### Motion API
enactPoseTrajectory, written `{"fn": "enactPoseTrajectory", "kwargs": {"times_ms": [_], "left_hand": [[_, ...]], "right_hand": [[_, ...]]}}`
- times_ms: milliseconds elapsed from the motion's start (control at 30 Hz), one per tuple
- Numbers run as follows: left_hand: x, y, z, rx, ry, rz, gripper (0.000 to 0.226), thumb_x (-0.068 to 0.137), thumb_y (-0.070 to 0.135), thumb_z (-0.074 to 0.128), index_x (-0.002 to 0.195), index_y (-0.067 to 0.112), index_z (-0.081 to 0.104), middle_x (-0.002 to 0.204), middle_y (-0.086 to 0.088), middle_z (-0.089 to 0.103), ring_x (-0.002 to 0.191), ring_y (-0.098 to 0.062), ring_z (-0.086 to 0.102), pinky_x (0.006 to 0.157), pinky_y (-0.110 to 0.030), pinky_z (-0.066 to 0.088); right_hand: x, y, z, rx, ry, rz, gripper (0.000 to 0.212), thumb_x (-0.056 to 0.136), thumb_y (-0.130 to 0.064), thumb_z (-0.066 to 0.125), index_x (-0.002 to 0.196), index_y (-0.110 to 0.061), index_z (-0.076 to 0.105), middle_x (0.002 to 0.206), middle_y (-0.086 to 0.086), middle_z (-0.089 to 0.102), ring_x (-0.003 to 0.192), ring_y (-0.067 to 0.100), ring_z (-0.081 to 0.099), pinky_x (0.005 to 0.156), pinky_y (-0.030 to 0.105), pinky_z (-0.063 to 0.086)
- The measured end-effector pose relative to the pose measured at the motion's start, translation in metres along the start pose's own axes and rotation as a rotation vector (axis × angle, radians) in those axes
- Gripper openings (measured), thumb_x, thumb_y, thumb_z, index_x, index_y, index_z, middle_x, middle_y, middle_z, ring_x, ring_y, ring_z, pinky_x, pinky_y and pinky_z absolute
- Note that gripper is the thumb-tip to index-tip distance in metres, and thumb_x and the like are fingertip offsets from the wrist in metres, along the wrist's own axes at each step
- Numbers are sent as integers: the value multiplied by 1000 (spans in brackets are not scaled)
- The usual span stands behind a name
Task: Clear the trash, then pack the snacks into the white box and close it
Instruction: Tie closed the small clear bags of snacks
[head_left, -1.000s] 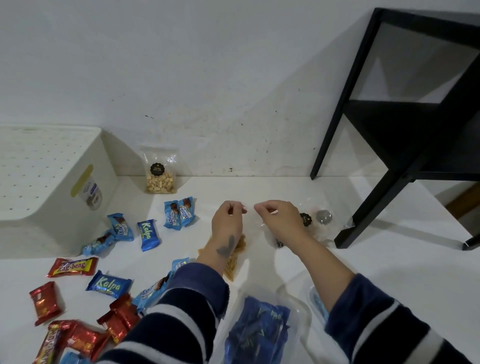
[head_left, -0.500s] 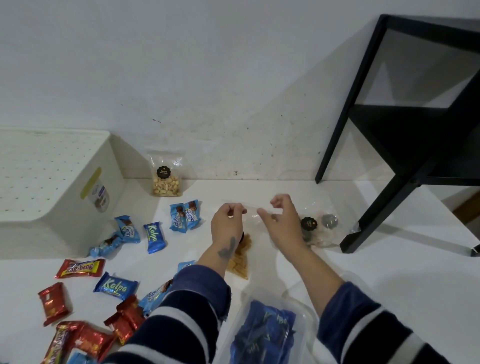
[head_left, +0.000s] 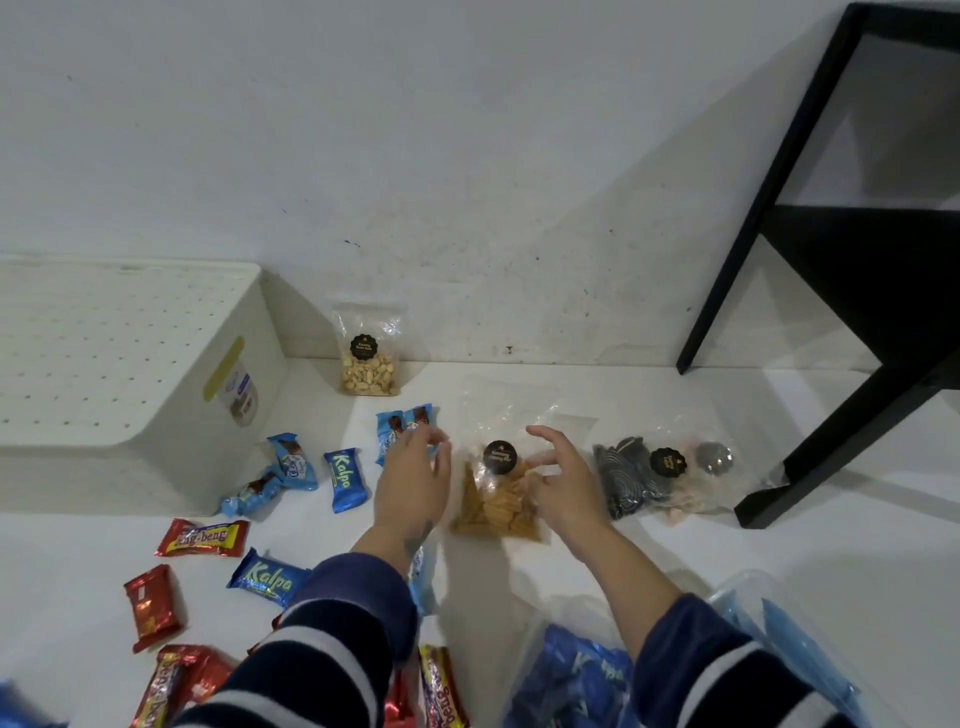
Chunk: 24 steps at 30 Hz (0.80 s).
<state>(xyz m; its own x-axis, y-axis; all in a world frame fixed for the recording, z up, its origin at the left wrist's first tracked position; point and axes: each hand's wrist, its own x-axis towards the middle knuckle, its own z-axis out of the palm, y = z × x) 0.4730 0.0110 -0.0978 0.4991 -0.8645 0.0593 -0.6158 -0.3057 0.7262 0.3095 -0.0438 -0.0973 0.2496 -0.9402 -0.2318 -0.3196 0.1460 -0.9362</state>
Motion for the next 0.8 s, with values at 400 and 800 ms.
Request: {"fn": "enactPoseTrajectory", "kwargs": {"times_ms": [400, 800], "left_hand": [[22, -105, -25, 674, -270, 231, 57, 92, 57, 12, 147, 44, 9, 158, 11, 0, 147, -28, 4, 116, -58, 6], [24, -113, -21, 518, -128, 264, 51, 78, 47, 52, 129, 48, 45, 146, 15, 41, 139, -21, 32, 112, -57, 22]], "right_hand": [[109, -88, 32, -86, 51, -286, 65, 84, 16, 50, 123, -36, 51, 105, 0, 54, 84, 13, 54, 71, 26, 51], [176, -54, 108, -4, 42, -151, 71, 86, 18, 40, 129, -38, 41, 120, 2, 48, 104, 22, 56, 64, 20, 43]]}}
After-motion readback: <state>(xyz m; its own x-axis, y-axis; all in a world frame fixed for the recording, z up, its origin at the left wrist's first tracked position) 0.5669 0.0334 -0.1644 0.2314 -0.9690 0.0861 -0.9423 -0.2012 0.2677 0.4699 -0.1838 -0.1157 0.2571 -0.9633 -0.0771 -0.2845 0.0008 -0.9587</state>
